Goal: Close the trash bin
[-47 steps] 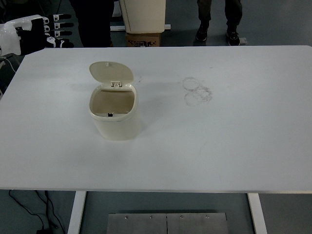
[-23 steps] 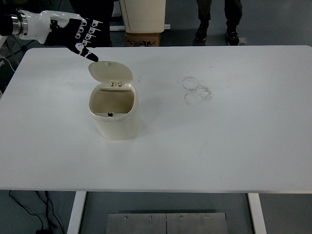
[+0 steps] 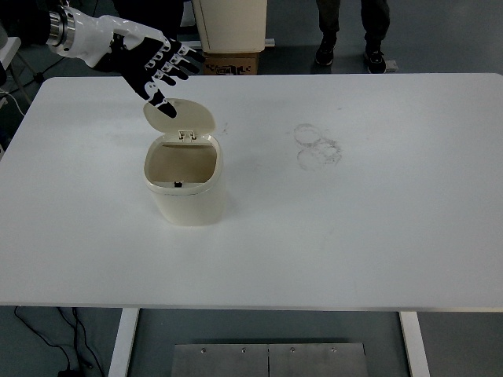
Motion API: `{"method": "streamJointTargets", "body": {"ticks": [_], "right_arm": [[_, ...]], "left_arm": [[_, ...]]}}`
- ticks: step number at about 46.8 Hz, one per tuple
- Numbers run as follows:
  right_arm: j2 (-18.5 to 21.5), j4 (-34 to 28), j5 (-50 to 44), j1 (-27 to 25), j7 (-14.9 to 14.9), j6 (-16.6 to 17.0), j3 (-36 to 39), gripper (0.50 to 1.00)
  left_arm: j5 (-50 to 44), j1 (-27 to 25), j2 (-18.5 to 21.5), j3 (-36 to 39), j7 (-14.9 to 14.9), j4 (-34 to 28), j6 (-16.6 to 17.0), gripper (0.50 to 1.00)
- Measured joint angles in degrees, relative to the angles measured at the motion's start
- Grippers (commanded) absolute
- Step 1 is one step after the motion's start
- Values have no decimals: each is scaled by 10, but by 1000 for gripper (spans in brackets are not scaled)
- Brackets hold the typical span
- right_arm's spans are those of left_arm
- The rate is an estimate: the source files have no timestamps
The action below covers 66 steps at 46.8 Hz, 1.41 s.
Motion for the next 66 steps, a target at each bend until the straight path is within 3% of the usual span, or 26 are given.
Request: {"method": "streamJointTargets", "body": {"ticks": [9,38,66], "right_arm": [[0,0,0,0,0,0,0,991],[0,0,0,0,0,0,0,991],[0,0,0,0,0,0,0,991]], "left_arm": [[1,-23,-8,2,25,-33,0,1000],[0,-55,-13,5,62,-115,0,1000],[1,-70,-10,40,81,-178,0,1000]]}}
